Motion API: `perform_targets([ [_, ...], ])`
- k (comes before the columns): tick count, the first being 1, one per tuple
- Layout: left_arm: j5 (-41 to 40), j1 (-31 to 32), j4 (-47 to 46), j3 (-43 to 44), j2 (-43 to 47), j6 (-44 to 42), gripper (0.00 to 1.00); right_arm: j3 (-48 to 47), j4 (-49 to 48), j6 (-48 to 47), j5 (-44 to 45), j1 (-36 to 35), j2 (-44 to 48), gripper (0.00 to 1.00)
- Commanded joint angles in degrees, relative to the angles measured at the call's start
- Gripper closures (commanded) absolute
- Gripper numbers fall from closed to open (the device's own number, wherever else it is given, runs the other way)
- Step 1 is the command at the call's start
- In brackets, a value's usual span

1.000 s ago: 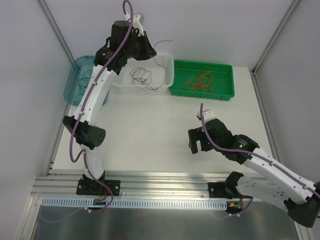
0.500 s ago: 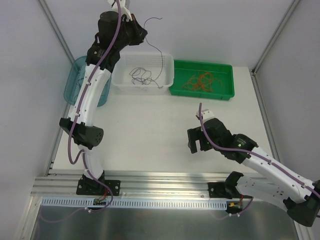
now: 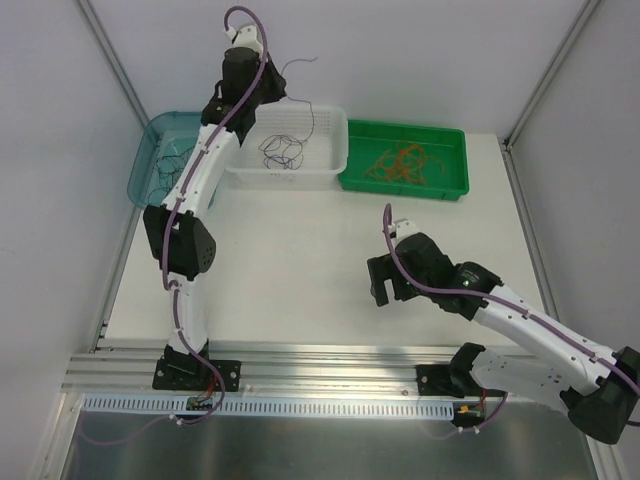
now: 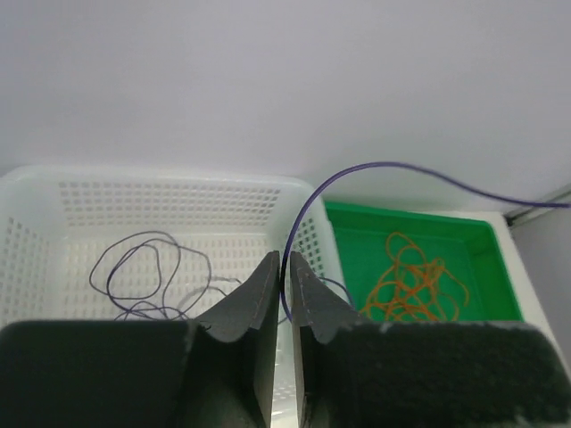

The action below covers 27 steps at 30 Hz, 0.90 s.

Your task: Untangle the cables

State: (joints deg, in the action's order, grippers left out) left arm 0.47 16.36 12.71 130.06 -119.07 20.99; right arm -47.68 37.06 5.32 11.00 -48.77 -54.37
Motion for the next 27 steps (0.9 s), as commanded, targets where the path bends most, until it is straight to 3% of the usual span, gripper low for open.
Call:
perform_targets([
  [1, -4.3, -1.5, -3.6, -3.8, -5.3, -2.2, 0.9, -2.3, -2.1, -0.3, -1.3, 0.3, -0.5, 0.02],
  [3, -3.8, -2.2, -3.5, -5.9, -7.3, -2.1, 0.83, -2.4, -1.9, -0.4, -1.5, 0.3, -0.7, 0.02],
  [4, -3.8, -2.4, -3.5, -8.4, -7.5, -2.0, 0.66, -2.6, -1.5, -0.4, -1.4, 0.3, -0.7, 0.02],
  [6, -3.5, -2.7, -3.5, -11.2, -6.0, -1.4, 0.43, -2.6, -1.1, -0.4, -1.0, 0.3, -0.3, 0.02],
  [7, -3.4, -2.7, -3.5, -14.4, -4.9, -1.0, 0.24, -2.7, -0.9, -0.3, -0.8, 0.3, 0.0, 0.02],
  [10, -3.1, -2.9, -3.4, -20.7, 1.4, -1.0, 0.02, -2.5, -0.3, -0.5, 0.2, 0.3, 0.9, 0.02],
  [20, -1.2, -3.0, 0.7, -45.2, 32.3, -2.1, 0.01, -3.0, 3.1, 0.9, 6.6, 0.5, 5.2, 0.02],
  [27, -0.6, -3.0, 8.9, -64.8, 62.0, -4.6, 0.01, -5.1, 8.4, 3.4, 13.6, 2.9, 10.2, 0.01],
])
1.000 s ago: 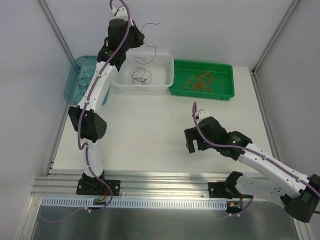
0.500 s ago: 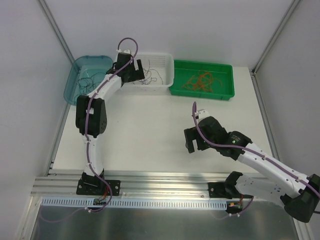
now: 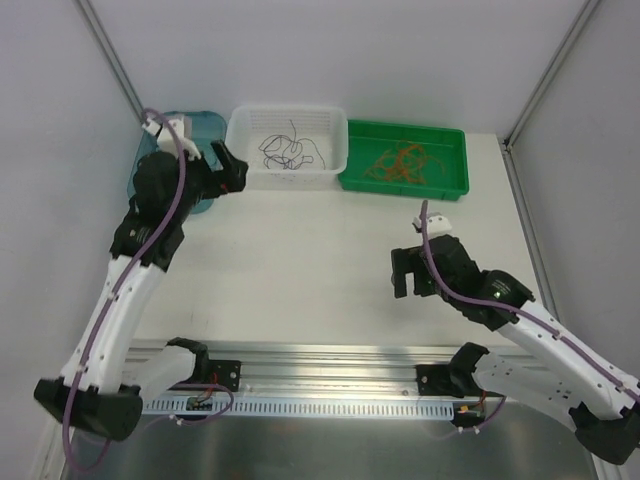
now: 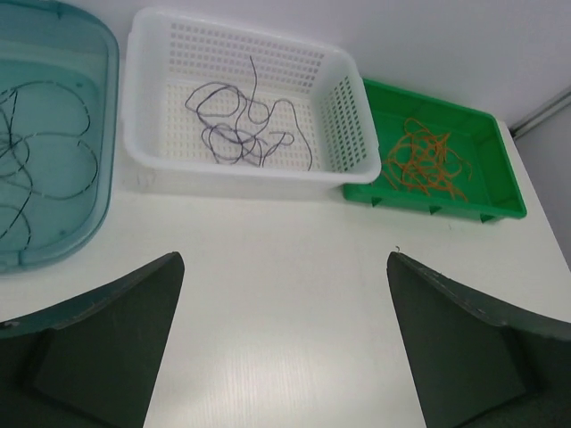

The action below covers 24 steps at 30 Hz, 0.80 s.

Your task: Untangle the cables

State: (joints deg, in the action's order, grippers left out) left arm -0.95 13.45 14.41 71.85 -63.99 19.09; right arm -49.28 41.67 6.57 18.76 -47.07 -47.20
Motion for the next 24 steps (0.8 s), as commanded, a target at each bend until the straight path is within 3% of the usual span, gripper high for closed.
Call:
perform_targets([
  [1, 0.9, 0.0, 8.5, -10.2, 10.3, -3.1, 0.01, -3.9, 4.6, 2.6, 7.1, 1.5, 3.8, 0.0],
  [6, -0.9, -0.1, 17.4, -18.1, 33.7, -3.2, 0.01, -5.4, 10.4, 5.7, 16.2, 2.2, 8.8, 0.03],
  [12, -12.6, 0.0, 26.8, -20.6, 54.8, -4.2, 0.01, -6.5, 16.0, 7.4, 22.6, 2.2, 17.7, 0.03],
  [18, -19.6, 0.0, 31.9, -18.5, 67.3, -3.5, 0.01, -8.5, 20.8, 5.7, 25.7, 2.2, 27.4, 0.03],
  [24, -24.3, 0.0, 36.4, -18.2, 72.9, -1.3, 0.01, -8.5, 21.9, 2.7, 29.3, 2.1, 38.6, 0.03],
])
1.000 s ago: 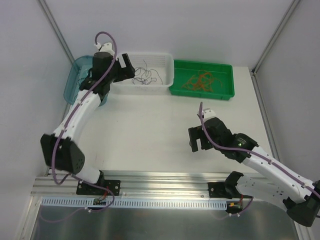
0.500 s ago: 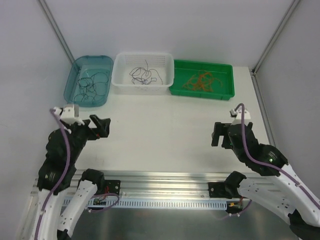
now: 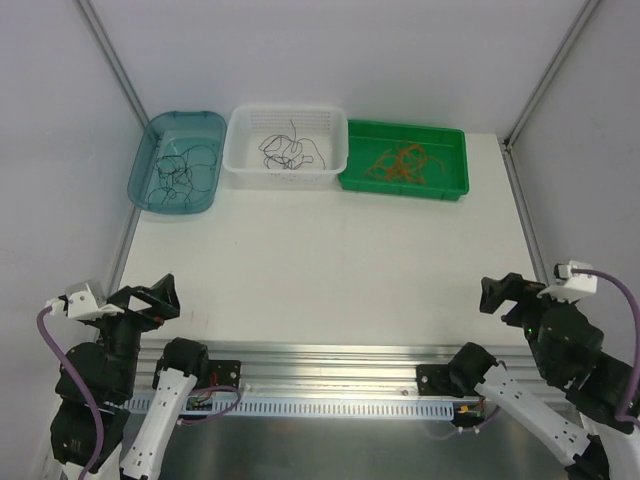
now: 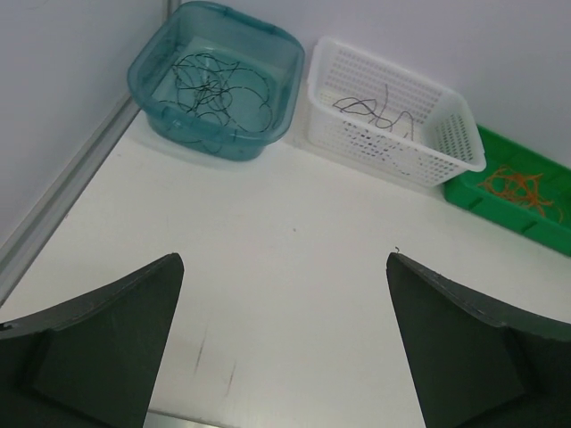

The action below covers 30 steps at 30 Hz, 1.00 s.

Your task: Untangle the cables

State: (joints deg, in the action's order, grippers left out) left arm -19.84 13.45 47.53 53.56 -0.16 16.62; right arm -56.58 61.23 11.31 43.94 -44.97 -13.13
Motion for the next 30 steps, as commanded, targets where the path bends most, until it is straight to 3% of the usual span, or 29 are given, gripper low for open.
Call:
perform_targets([
  [1, -6.7, 0.0, 4.2, 0.6, 9.2, 2.0, 0.01, -1.0, 1.8, -2.4, 4.4, 0.1, 6.2, 0.03],
  [10, -9.6, 0.0, 6.8, 1.4, 9.5, 4.6, 0.01, -0.4, 3.3, -3.1, 4.7, -2.1, 22.2, 0.03],
  [30, -10.6, 0.1, 7.1, 1.2, 9.6, 5.4, 0.01, 2.4, 4.7, 2.8, 8.0, -6.0, 23.1, 0.03],
])
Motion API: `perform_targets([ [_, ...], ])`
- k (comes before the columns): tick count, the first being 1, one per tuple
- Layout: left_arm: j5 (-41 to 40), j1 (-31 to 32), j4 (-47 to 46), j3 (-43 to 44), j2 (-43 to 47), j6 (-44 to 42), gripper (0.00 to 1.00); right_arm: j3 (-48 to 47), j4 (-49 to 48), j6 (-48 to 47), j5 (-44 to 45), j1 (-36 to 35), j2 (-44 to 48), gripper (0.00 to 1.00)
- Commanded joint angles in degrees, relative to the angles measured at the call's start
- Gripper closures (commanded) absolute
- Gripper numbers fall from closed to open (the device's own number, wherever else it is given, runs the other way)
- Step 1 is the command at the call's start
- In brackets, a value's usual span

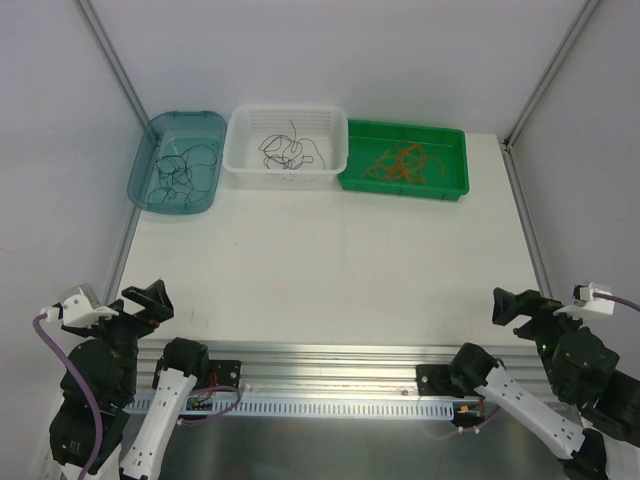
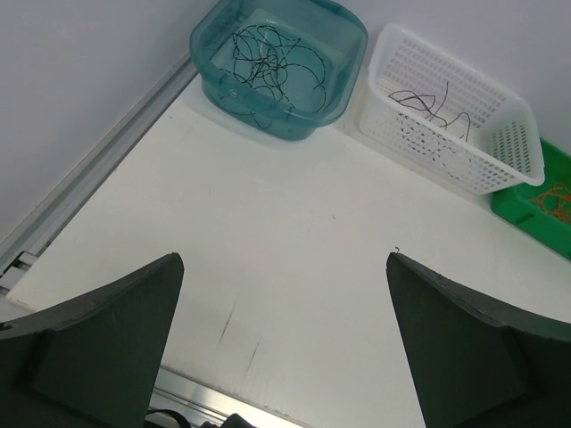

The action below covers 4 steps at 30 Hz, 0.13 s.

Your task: Untangle the cables

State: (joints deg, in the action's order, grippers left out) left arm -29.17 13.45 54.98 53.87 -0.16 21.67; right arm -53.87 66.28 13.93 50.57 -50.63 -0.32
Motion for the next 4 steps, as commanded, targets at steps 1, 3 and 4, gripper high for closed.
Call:
perform_targets([
  [1, -1.2, 0.1, -0.3, 1.0, 9.5, 0.4, 0.01, -0.4, -0.5, 0.1, 1.3, -0.4, 10.3, 0.03],
  [3, -1.2, 0.0, -0.3, 1.0, 9.5, 0.4, 0.01, -0.6, -0.7, -0.7, 1.1, -0.4, 10.3, 0.03],
  [4, -1.2, 0.1, -0.4, 0.9, 9.6, 0.4, 0.01, -0.9, -0.6, -0.7, 1.3, -0.4, 10.2, 0.03],
])
